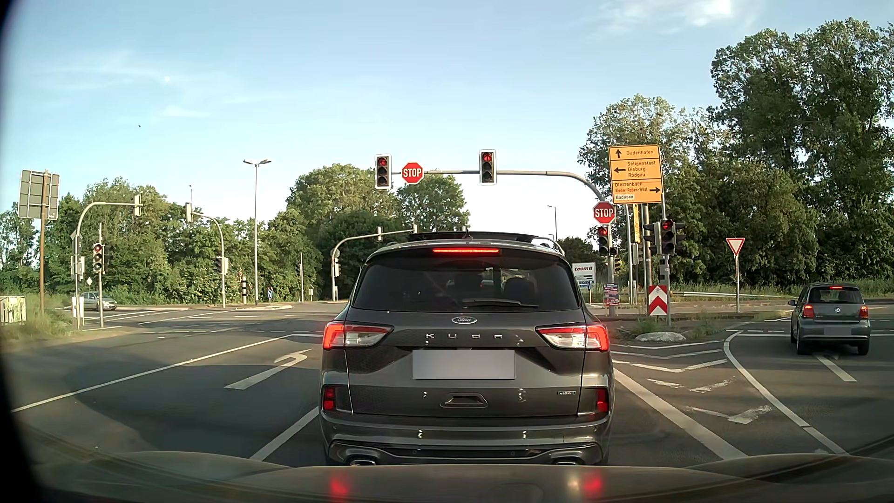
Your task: Follow the waypoints while adhering to traffic rules and regulations
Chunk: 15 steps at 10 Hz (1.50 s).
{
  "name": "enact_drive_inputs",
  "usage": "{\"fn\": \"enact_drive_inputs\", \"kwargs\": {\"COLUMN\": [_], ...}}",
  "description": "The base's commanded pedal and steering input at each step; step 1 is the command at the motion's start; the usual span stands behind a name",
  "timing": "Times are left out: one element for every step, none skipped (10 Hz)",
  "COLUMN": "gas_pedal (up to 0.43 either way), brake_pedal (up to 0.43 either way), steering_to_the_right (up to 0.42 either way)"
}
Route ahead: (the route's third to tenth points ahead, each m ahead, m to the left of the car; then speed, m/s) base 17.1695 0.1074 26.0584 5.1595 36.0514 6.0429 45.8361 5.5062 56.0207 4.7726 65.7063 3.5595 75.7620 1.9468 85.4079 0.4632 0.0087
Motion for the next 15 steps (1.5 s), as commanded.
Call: {"fn": "enact_drive_inputs", "kwargs": {"gas_pedal": [0.000, 0.000, 0.000, 0.000, 0.000, 0.000, 0.000, 0.000, 0.000, 0.000, 0.000, 0.000, 0.000, 0.000, 0.000], "brake_pedal": [0.287, 0.287, 0.287, 0.287, 0.287, 0.280, 0.287, 0.287, 0.287, 0.280, 0.287, 0.287, 0.280, 0.287, 0.287], "steering_to_the_right": [0.003, 0.003, 0.003, 0.003, 0.003, 0.003, 0.003, 0.003, 0.002, 0.002, 0.002, 0.002, 0.002, 0.002, 0.002]}}
